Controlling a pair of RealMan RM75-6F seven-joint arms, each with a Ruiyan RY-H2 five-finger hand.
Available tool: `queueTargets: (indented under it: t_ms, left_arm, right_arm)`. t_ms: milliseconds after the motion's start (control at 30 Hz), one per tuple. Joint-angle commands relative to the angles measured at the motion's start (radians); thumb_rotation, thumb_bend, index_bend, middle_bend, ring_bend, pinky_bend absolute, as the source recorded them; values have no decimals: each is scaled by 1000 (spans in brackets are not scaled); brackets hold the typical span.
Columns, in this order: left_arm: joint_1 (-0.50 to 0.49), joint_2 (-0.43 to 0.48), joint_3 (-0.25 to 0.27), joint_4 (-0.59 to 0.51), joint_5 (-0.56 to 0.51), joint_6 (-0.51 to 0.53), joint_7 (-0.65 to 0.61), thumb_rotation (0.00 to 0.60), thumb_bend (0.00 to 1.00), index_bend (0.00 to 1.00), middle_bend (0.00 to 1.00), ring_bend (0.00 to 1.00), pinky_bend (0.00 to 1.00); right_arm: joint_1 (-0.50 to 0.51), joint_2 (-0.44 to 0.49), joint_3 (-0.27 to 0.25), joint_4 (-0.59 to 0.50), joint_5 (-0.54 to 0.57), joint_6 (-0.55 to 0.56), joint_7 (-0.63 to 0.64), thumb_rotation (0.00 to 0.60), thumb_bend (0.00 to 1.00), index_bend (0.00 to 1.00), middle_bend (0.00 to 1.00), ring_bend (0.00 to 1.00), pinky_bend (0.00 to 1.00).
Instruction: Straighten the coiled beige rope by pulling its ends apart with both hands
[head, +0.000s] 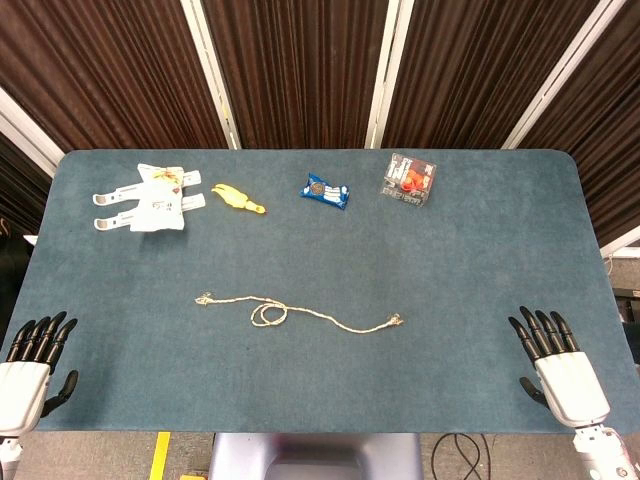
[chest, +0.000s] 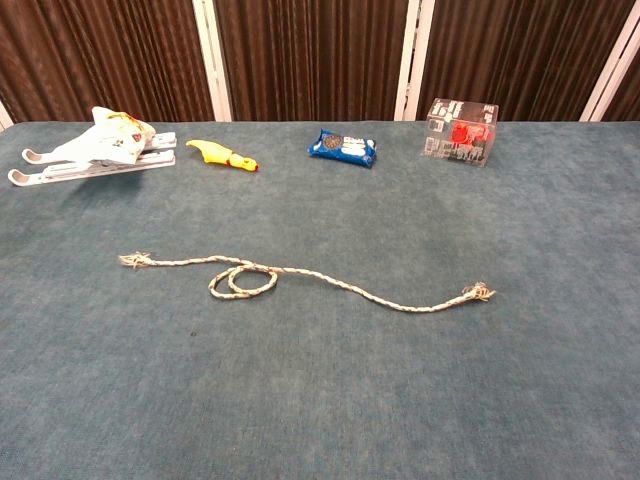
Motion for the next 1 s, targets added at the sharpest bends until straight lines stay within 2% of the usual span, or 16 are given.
queueTargets:
  t_ms: [33, 200, 333, 500, 667, 833, 1000]
  left_arm:
    - [-3, -3, 1, 0, 2, -5, 3, 600, 434, 0, 0, 0, 73]
    - [-50, -24, 5, 4, 31, -62, -35, 600, 435, 0, 0, 0, 73]
    - [-147, -65, -20, 1, 54, -172, -18, 600, 434, 0, 0, 0, 73]
    - [-267, -128, -73, -9, -3, -342, 4, 600, 434, 4, 0, 0, 73]
    - [-360, -220, -128, 32, -92, -470, 63, 600, 432, 118, 0, 0, 73]
    - [-418, -311, -164, 95, -171, -535, 113, 600, 432, 255, 0, 0, 85]
    - [-457, -386, -177, 167, -222, -571, 142, 600, 429, 292, 0, 0, 90]
  right_arm:
    - [0, -1, 1, 0, 1, -1, 0, 600, 280, 0, 0, 0, 0]
    - [3, -8, -1, 0, -3, -6, -9, 600, 280, 0, 0, 0, 0]
    - [6, -19, 0, 7, -6, -11, -16, 600, 281, 0, 0, 0, 0]
    - [14, -25, 9, 9, 12, -27, -16, 600, 280, 0, 0, 0, 0]
    - [21, -32, 23, 11, 30, -36, -25, 600, 280, 0, 0, 0, 0]
    - [35, -34, 33, -1, 36, -49, -47, 600, 280, 0, 0, 0, 0]
    - [46, -42, 34, -11, 41, -71, -70, 600, 280, 0, 0, 0, 0]
